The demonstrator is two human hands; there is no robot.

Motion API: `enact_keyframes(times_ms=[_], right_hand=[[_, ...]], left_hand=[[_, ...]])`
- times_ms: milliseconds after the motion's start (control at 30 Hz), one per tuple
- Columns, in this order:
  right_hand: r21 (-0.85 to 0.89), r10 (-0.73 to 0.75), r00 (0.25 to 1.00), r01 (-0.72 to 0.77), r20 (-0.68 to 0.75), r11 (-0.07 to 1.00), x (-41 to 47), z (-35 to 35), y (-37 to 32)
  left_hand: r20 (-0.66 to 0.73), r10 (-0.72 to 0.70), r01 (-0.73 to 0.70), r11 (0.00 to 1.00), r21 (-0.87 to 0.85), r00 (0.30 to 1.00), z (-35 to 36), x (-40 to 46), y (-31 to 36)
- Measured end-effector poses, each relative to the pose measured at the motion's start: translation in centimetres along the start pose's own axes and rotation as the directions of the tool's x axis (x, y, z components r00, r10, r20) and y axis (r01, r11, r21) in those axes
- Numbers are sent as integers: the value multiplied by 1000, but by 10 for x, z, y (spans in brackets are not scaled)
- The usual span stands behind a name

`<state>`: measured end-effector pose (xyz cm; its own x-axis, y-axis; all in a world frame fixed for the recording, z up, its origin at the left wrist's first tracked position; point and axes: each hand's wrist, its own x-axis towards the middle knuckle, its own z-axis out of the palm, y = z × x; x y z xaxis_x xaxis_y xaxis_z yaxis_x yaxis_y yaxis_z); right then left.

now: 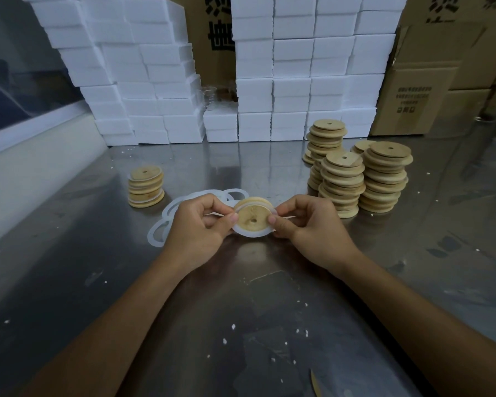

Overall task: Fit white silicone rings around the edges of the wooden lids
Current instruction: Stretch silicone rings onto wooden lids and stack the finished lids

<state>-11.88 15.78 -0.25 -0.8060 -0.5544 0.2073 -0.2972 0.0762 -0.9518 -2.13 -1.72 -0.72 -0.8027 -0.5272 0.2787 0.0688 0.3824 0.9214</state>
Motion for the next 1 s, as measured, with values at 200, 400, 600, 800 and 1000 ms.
enact_keyframes(times_ms=[200, 400, 600, 800, 1000], right_hand=[[-24, -10, 1000, 10, -6, 1000, 0, 1, -2], [-141, -155, 988, 150, -25, 979, -2, 2, -1], [-312, -355, 935, 340, 8, 887, -6, 1, -2], [-387, -442, 894, 434, 73, 813, -7, 3, -4], [-376, -460, 883, 459, 94, 805, -6, 4, -4]], left_hand=[[0, 3, -3, 1000, 25, 1000, -1, 1, 0], [-18, 119, -116, 984, 135, 993, 3, -2, 5], [-37, 271, -258, 943, 213, 962, 8, -9, 14], [7, 376, -362, 888, 285, 927, 10, -15, 21], [39, 411, -404, 865, 297, 911, 12, -15, 22]])
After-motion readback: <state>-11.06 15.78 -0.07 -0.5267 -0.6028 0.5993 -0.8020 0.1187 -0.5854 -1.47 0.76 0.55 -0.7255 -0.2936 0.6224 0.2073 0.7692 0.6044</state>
